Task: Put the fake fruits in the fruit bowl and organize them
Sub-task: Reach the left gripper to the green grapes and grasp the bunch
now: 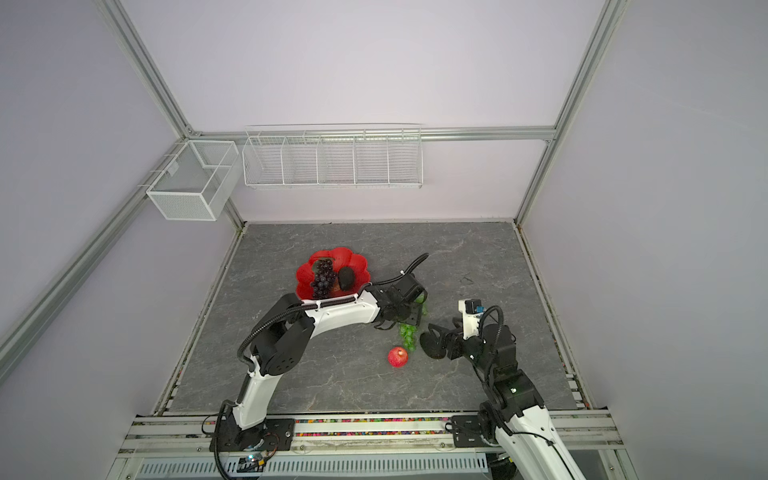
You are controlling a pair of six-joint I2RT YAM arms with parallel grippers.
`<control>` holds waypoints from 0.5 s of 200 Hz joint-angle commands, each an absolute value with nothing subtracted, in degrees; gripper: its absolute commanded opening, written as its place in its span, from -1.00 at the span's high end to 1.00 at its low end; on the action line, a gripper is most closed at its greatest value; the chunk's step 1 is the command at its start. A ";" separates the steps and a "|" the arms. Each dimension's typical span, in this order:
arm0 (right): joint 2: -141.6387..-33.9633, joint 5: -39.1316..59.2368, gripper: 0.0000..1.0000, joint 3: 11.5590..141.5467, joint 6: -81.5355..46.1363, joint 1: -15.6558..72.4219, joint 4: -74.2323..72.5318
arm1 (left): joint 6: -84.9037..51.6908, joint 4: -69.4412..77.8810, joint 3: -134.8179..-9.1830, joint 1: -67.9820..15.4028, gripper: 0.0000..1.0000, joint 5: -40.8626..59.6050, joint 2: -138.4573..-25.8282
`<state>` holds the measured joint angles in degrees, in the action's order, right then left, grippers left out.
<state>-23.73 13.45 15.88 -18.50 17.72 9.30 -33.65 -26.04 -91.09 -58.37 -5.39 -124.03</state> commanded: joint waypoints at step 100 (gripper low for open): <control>-24.85 12.74 -0.78 14.33 -18.78 17.49 4.80 | -32.34 -24.32 -90.75 -57.97 0.28 -8.10 -125.29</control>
<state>-24.58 13.21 15.31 -18.50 17.72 7.01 -32.49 -25.93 -93.51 -58.41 -7.60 -126.39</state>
